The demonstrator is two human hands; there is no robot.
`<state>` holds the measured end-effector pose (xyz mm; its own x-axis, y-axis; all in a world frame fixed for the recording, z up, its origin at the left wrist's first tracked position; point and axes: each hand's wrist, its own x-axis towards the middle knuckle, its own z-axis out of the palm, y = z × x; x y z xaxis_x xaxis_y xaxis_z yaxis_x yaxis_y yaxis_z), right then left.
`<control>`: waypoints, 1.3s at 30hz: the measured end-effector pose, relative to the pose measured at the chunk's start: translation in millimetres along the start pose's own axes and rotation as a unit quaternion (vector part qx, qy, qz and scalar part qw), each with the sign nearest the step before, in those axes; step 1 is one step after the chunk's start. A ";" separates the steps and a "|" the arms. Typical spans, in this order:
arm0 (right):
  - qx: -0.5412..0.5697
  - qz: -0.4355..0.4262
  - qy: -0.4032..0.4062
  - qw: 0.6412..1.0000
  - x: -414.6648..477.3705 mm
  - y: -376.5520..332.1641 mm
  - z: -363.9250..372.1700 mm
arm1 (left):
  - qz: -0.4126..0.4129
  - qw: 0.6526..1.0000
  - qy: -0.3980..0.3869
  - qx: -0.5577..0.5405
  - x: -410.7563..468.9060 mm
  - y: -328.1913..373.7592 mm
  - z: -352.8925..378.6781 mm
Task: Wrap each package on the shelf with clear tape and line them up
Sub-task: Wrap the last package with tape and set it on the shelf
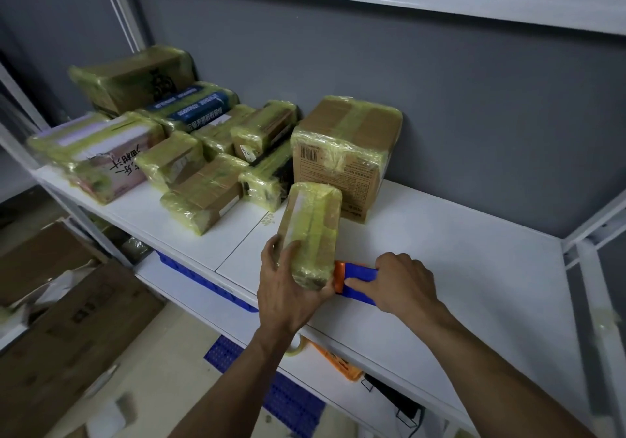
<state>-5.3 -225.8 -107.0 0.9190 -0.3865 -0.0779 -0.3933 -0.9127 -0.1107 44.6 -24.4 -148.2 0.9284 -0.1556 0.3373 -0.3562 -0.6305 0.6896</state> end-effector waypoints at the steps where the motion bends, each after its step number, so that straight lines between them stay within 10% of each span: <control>1: -0.010 -0.005 0.011 1.000 -0.7 -2.4 1.4 | -0.007 1.000 0.000 0.002 -0.8 1.4 -1.5; 29: 0.280 0.127 0.121 0.944 -3.2 67.9 -48.0 | -0.008 0.962 -0.238 0.133 10.9 10.7 -40.0; 36: 0.276 0.102 0.130 0.947 -19.3 80.3 -59.1 | 0.090 0.957 -0.174 0.213 46.3 14.1 -25.4; 39: 0.282 0.100 0.126 0.946 -26.8 87.0 -55.6 | 0.105 0.987 -0.095 0.073 48.0 18.3 -26.0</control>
<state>-62.6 -302.2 -59.5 0.7749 -0.6273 0.0777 -0.4467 -0.6304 -0.6349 79.8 -23.6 -102.8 0.8433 -0.4260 0.3277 -0.5374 -0.6701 0.5119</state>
